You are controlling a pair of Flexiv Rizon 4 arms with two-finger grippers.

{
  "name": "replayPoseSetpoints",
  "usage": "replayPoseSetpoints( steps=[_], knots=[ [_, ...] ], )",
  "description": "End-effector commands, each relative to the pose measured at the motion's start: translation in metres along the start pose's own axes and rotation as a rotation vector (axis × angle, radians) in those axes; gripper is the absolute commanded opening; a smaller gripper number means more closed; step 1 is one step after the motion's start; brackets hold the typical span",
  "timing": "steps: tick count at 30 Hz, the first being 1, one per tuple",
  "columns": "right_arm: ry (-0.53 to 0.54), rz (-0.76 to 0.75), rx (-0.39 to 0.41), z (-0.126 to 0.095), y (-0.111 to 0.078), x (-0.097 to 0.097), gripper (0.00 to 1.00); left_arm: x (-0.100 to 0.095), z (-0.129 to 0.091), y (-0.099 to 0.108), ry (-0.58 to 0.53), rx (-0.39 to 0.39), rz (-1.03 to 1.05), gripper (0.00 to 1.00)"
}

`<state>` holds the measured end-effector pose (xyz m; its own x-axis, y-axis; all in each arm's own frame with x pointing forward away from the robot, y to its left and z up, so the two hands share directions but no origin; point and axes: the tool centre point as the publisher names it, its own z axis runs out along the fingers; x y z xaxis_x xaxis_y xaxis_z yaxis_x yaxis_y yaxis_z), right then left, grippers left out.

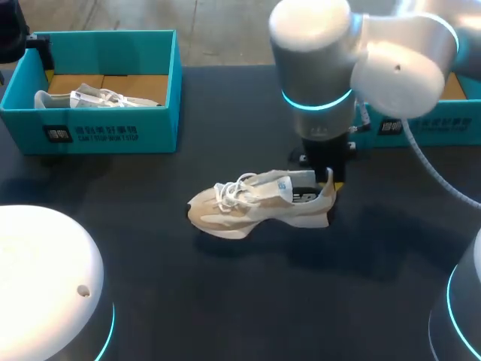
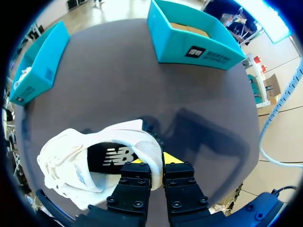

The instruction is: Take the shoe out of the shoebox, open the shoe tongue, remove and reinsert the insole, then place the shoe into the shoebox

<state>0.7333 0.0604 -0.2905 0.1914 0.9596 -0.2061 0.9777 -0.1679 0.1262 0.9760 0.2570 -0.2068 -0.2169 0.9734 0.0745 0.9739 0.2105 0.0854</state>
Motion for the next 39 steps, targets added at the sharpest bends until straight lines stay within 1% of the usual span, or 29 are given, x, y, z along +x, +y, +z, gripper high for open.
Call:
replayPoseSetpoints(
  steps=[1, 10, 12, 17, 23, 28, 30, 31, 39],
  knots=[
    [-0.025, -0.004, 0.007, 0.013, 0.002, 0.009, 0.0, 0.001, 0.0, -0.001, 0.002, -0.002, 0.001, 1.0],
    [-0.061, 0.055, 0.041, 0.032, 0.003, 0.012, 0.0, 0.001, 0.0, -0.001, 0.002, -0.002, 0.001, 1.0],
    [-0.043, 0.072, 0.048, 0.036, 0.004, 0.012, 0.0, 0.001, 0.0, -0.001, 0.002, -0.002, 0.001, 1.0],
    [-0.034, 0.078, 0.045, 0.04, 0.004, 0.016, 0.0, 0.001, 0.0, -0.001, 0.002, -0.002, 0.001, 1.0],
    [-0.044, 0.078, 0.039, 0.051, 0.003, 0.02, 0.0, 0.001, 0.0, -0.001, 0.002, -0.002, 0.001, 1.0],
    [-0.038, 0.085, 0.049, 0.055, 0.002, 0.022, 0.0, 0.001, 0.0, -0.001, 0.002, -0.002, 0.001, 1.0],
    [-0.035, 0.085, 0.053, 0.056, 0.003, 0.022, 0.63, 0.001, 0.0, -0.001, 0.002, -0.002, 0.001, 1.0],
    [-0.035, 0.084, 0.054, 0.055, 0.003, 0.021, 1.0, 0.001, 0.0, -0.001, 0.002, -0.002, 0.001, 1.0],
    [-0.036, 0.08, 0.058, 0.051, 0.001, 0.016, 1.0, 0.001, 0.0, -0.001, 0.002, -0.002, 0.001, 1.0]
  ],
)
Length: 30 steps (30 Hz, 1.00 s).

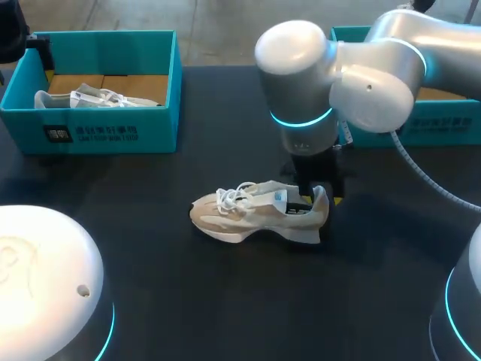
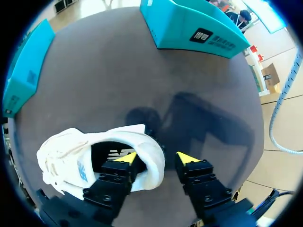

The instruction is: Take the shoe out of the shoebox, open the shoe tongue, remove and reinsert the insole, then place the shoe into the shoebox

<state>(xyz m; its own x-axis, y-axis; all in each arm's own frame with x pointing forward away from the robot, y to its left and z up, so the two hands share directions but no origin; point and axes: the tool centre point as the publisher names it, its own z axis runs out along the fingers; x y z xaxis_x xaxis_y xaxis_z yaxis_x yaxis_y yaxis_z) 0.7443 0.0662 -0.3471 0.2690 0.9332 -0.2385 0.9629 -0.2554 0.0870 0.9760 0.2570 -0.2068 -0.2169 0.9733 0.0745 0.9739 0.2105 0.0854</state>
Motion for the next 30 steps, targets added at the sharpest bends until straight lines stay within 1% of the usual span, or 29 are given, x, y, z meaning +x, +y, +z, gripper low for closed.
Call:
replayPoseSetpoints(
  steps=[1, 4, 6, 9, 11, 13, 21, 23, 30],
  knots=[
    [0.007, 0.003, 0.001, -0.006, -0.002, -0.005, 1.0, 0.001, 0.0, -0.001, 0.002, -0.002, 0.001, 1.0],
    [0.006, 0.0, -0.004, -0.017, -0.004, -0.009, 1.0, 0.001, 0.0, -0.001, 0.002, -0.002, 0.001, 1.0],
    [0.009, -0.019, -0.014, -0.03, -0.004, -0.012, 1.0, 0.001, 0.0, -0.001, 0.002, -0.002, 0.001, 1.0],
    [0.049, -0.071, -0.028, -0.047, -0.005, -0.019, 1.0, 0.001, 0.0, -0.001, 0.002, -0.002, 0.001, 1.0],
    [0.089, -0.126, -0.04, -0.059, -0.005, -0.024, 1.0, 0.001, 0.0, -0.001, 0.002, -0.002, 0.001, 1.0],
    [0.105, -0.182, -0.05, -0.071, -0.004, -0.029, 1.0, 0.001, 0.0, -0.001, 0.002, -0.002, 0.001, 1.0],
    [0.186, -0.463, -0.142, -0.115, -0.001, -0.042, 1.0, 0.001, 0.0, -0.001, 0.002, -0.002, 0.001, 1.0],
    [0.18, -0.508, -0.147, -0.121, 0.001, -0.046, 1.0, 0.001, 0.0, -0.001, 0.002, -0.002, 0.001, 1.0],
    [0.18, -0.508, -0.147, -0.121, 0.001, -0.046, 1.0, 0.001, 0.0, -0.001, 0.002, -0.002, 0.001, 1.0]
  ],
)
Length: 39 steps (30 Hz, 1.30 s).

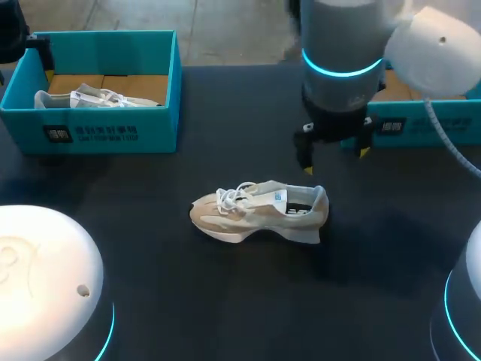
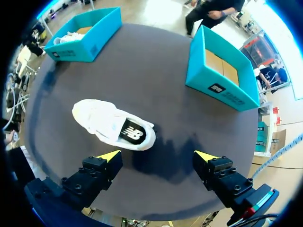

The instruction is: Take the shoe out of the shoebox, open the shoe tongue, remove and reinsert the insole, then place the shoe into the shoebox

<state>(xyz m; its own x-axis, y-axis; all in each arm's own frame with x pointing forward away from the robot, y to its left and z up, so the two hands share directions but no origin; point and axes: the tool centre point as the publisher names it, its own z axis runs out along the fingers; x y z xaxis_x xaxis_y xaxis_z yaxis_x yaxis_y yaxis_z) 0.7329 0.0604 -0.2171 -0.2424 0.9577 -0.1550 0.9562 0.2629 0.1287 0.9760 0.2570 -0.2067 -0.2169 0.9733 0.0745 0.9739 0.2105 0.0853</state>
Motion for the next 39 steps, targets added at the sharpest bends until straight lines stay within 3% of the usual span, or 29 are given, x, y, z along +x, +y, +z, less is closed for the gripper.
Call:
replayPoseSetpoints(
  steps=[1, 30, 39],
  knots=[
    [0.037, 0.001, -0.013, 0.002, -0.004, -0.006, 1.0, 0.001, 0.0, -0.001, 0.002, -0.002, 0.001, 1.0],
    [0.037, 0.001, -0.013, 0.002, -0.004, -0.006, 1.0, 0.001, 0.0, -0.001, 0.002, -0.002, 0.001, 1.0],
    [0.125, -0.149, -0.007, 0.003, -0.023, -0.038, 1.0, 0.001, 0.0, -0.001, 0.002, -0.002, 0.001, 1.0]
  ],
)
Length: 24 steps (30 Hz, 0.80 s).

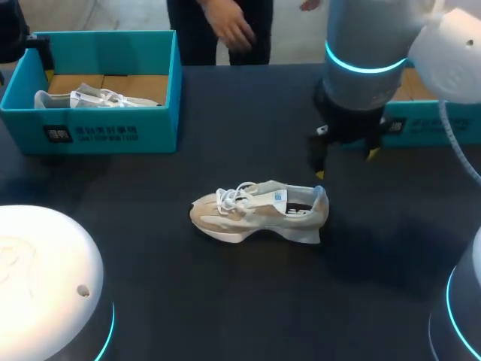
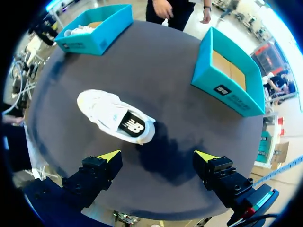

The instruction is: Take the shoe out of the shoebox, open the shoe tongue, remove and reinsert the insole, then place the shoe into the shoebox

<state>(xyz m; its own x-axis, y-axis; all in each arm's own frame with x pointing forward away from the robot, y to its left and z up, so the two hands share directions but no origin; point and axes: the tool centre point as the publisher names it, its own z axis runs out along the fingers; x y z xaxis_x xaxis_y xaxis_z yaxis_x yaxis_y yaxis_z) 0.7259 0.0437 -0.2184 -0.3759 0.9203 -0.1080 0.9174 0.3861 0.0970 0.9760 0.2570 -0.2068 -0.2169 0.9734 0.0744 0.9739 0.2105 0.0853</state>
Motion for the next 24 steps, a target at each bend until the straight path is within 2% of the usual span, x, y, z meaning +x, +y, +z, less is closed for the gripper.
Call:
replayPoseSetpoints(
  steps=[1, 13, 24],
  knots=[
    [0.066, -0.021, -0.027, -0.001, -0.017, -0.026, 1.0, 0.001, 0.0, -0.001, 0.002, -0.002, 0.001, 1.0],
    [0.076, -0.067, -0.028, -0.003, -0.037, -0.066, 1.0, 0.001, 0.0, -0.001, 0.002, -0.002, 0.001, 1.0],
    [0.087, -0.081, -0.058, -0.002, -0.047, -0.087, 1.0, 0.001, 0.0, -0.001, 0.002, -0.002, 0.001, 1.0]
  ],
)
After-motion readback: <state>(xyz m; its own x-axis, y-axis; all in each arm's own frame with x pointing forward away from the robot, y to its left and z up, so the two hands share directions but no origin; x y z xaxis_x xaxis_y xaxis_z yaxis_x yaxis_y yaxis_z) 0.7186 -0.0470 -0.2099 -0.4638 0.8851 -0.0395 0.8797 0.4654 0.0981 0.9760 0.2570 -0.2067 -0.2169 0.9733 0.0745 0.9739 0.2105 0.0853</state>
